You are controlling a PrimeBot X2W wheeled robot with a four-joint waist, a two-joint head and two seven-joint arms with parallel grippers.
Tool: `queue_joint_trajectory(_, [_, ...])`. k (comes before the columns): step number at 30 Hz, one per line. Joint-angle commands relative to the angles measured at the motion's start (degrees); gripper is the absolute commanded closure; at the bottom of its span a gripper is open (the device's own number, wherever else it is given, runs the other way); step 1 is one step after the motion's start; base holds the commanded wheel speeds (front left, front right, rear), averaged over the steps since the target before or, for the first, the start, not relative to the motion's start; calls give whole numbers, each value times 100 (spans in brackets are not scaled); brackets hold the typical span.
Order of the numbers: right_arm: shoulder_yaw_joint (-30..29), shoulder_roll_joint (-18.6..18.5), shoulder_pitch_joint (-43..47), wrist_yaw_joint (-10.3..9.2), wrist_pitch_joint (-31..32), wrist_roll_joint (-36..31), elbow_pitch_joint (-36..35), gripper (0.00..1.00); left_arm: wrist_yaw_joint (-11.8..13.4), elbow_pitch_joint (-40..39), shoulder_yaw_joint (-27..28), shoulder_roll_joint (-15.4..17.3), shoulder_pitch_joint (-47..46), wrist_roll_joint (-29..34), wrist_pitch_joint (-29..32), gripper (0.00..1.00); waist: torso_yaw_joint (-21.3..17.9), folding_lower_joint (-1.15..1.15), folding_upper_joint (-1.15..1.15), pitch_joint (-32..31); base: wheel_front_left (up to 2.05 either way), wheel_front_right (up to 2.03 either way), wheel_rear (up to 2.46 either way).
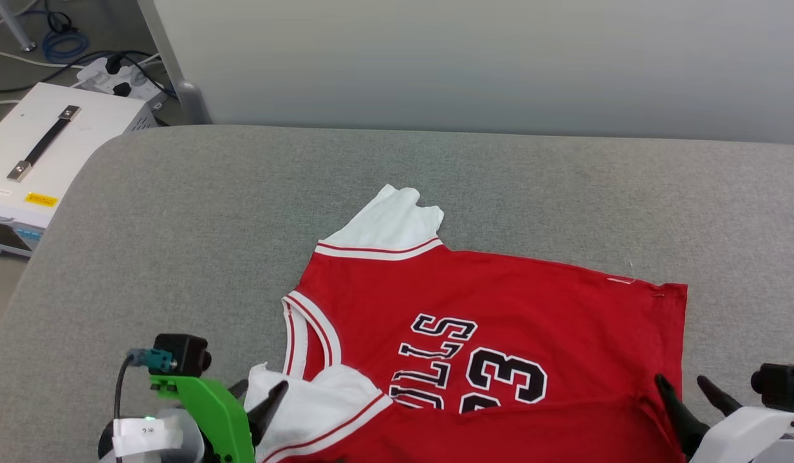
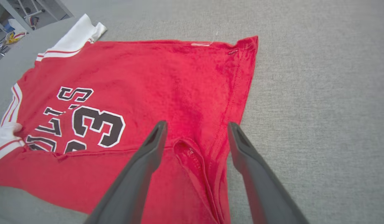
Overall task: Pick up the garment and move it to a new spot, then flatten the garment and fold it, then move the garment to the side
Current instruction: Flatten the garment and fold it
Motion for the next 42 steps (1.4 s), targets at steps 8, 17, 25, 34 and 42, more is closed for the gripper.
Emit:
queue_joint_trajectory(8, [22,90,-367,2,-1337,-580,-279,0,116,108,289,-53,-638,459,-722,0,-184,0,0,304,0,0,0])
queue_joint_trajectory(17, [193,228,-1005,2,-1872,-1045,-783,0,-97,676,486,-242,-1846,684,-1088,0,-617,0,0,1161,0,0,0])
queue_joint_trajectory(25, [232,377,-1366,2,-1935,-1135,-914,0,-649,1488,392,-331,-3221,638,-583,0,-1124,0,0,1719,0,0,0])
queue_joint_trajectory(34, [399,515,-1644,2,-2077,-1016,-727,0,-1099,2539,104,-318,-4638,297,846,0,-1624,0,0,2158,0,0,0])
queue_joint_trajectory(42, [540,601,-1766,2,-2167,-833,-483,0,-1186,3303,-239,-372,-5225,70,1970,0,-1848,0,0,2405,0,0,0])
